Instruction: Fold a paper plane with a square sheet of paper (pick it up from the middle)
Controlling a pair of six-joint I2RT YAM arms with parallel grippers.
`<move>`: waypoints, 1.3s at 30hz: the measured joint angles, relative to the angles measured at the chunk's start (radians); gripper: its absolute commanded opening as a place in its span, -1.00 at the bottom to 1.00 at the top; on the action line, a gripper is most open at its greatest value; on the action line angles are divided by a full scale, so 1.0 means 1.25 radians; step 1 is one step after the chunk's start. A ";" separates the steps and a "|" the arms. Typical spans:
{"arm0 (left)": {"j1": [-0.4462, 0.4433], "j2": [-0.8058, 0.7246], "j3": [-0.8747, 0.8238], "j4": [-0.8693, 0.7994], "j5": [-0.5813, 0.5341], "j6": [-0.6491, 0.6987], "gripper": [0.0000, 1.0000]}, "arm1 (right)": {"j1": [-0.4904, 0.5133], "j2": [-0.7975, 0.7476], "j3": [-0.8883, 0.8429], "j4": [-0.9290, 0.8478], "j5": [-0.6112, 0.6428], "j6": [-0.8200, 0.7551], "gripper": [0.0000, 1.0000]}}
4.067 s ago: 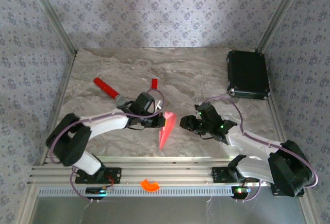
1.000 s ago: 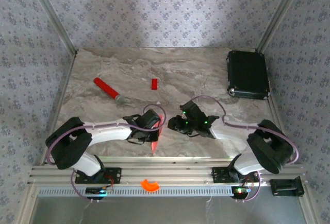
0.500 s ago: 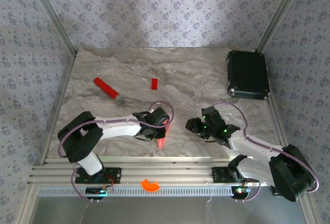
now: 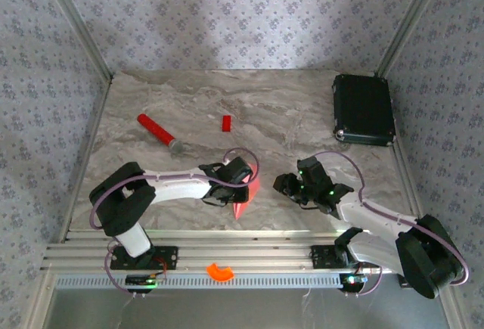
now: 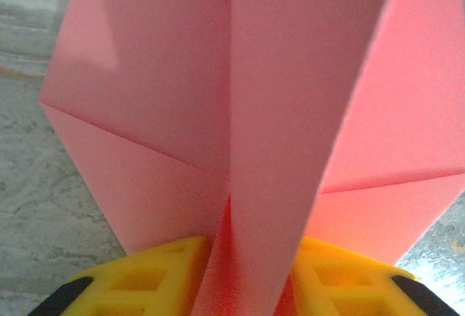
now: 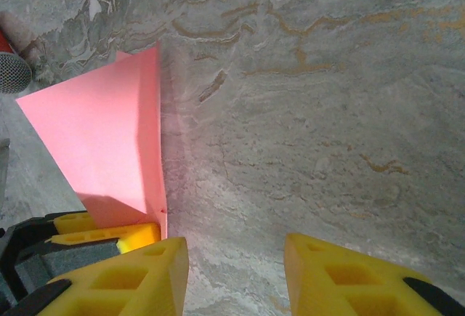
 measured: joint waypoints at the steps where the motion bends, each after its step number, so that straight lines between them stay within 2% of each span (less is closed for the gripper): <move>1: 0.000 0.000 0.000 0.002 0.001 0.000 -0.25 | 0.000 0.003 0.000 0.000 0.000 0.000 -0.18; 15: -0.004 -0.009 -0.011 0.023 0.003 -0.001 -0.16 | 0.001 0.050 0.000 0.007 -0.001 0.006 -0.16; 16: -0.004 -0.010 -0.013 0.025 0.003 -0.001 -0.19 | 0.001 0.052 0.000 0.009 -0.001 0.006 -0.16; 18: -0.004 -0.011 -0.015 0.027 0.002 -0.003 -0.64 | 0.001 0.056 0.000 0.012 -0.001 0.006 -0.16; 19: -0.003 -0.012 -0.020 0.027 0.001 -0.003 -0.73 | 0.001 0.059 0.000 0.013 -0.001 0.006 -0.16; 23: 0.002 -0.022 -0.040 0.042 -0.001 -0.006 -0.80 | 0.001 0.071 0.000 0.021 -0.001 0.006 -0.16; 26: 0.002 -0.025 -0.044 0.047 0.000 -0.007 -0.62 | 0.003 0.076 0.002 0.022 -0.001 0.006 -0.16; 30: 0.002 -0.033 -0.049 0.058 0.006 -0.007 -0.23 | 0.005 0.077 0.006 0.024 -0.001 0.006 -0.16; 39: 0.007 -0.092 -0.087 0.029 0.004 -0.001 -0.03 | 0.006 0.051 0.007 0.021 -0.001 0.005 -0.14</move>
